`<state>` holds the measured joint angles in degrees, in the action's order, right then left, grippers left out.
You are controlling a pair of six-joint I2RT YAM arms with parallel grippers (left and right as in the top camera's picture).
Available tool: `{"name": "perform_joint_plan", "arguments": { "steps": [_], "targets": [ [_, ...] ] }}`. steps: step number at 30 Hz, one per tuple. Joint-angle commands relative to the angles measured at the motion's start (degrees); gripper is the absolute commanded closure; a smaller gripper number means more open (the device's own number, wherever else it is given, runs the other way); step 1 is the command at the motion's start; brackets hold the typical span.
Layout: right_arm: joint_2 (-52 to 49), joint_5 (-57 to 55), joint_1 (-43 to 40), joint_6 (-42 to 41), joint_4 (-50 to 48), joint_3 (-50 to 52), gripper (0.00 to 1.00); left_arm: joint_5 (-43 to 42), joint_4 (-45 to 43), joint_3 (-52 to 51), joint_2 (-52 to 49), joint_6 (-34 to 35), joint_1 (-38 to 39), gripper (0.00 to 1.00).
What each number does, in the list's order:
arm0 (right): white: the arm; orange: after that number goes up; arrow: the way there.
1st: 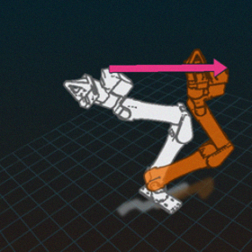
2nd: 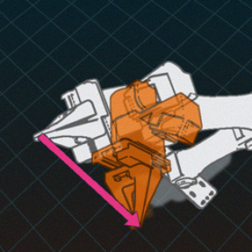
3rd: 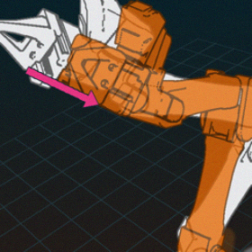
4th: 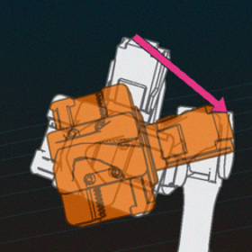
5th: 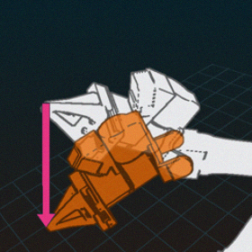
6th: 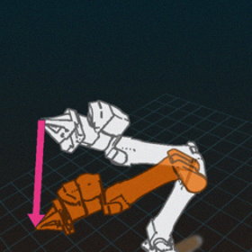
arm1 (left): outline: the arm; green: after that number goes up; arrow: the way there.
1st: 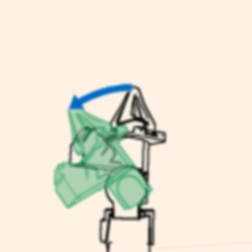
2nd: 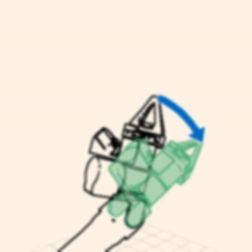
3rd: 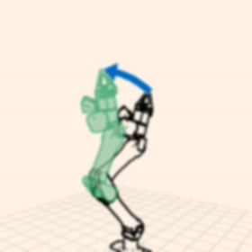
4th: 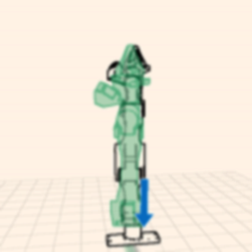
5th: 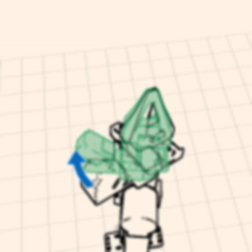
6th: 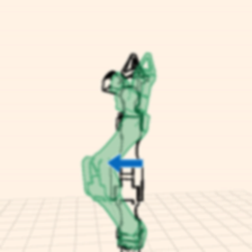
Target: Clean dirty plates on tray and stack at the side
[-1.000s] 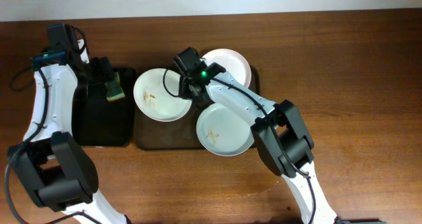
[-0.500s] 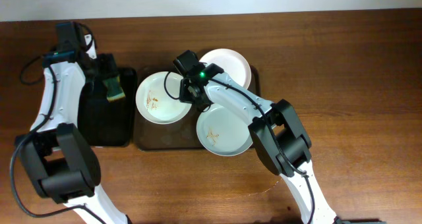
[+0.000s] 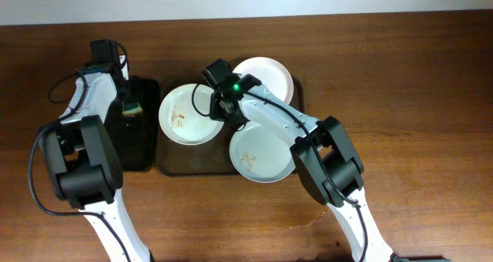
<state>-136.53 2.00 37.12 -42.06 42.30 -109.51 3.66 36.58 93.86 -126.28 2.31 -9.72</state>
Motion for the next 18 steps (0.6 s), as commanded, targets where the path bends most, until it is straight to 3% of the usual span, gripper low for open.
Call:
{"name": "perform_joint_plan", "arguments": {
  "steps": [1,3,6,9,10,11,12,18],
  "targets": [
    [-2.6,-0.3,0.7,-0.4,0.7,1.0,0.96,0.0,0.5,0.3,-0.5,-0.4,0.2,0.99],
    [-2.6,-0.3,0.7,-0.4,0.8,1.0,0.95,0.1,0.3,-0.9,-0.5,-0.4,0.2,0.98],
    [-2.6,-0.3,0.7,-0.4,0.8,1.0,0.95,0.1,0.0,-3.0,-0.5,-0.4,0.2,0.72],
    [-2.6,-0.3,0.6,-0.4,0.5,1.0,0.95,0.0,0.1,-3.0,-0.5,-0.4,0.2,0.63],
    [-2.6,-0.3,0.6,-0.4,0.5,1.0,0.95,0.0,0.1,-3.0,-0.5,-0.4,0.2,0.63],
    [-2.6,-0.3,0.6,-0.4,0.5,1.0,0.95,0.0,0.1,-3.0,-0.5,-0.4,0.2,0.77],
    [-2.6,-0.3,0.6,-0.4,0.5,1.0,0.95,0.0,0.1,-3.0,-0.5,-0.4,0.2,0.99],
    [-2.6,-0.3,0.6,-0.4,0.3,1.0,0.94,-1.0,7.5,0.3,4.4,-0.4,0.2,0.99]
  ]
}}
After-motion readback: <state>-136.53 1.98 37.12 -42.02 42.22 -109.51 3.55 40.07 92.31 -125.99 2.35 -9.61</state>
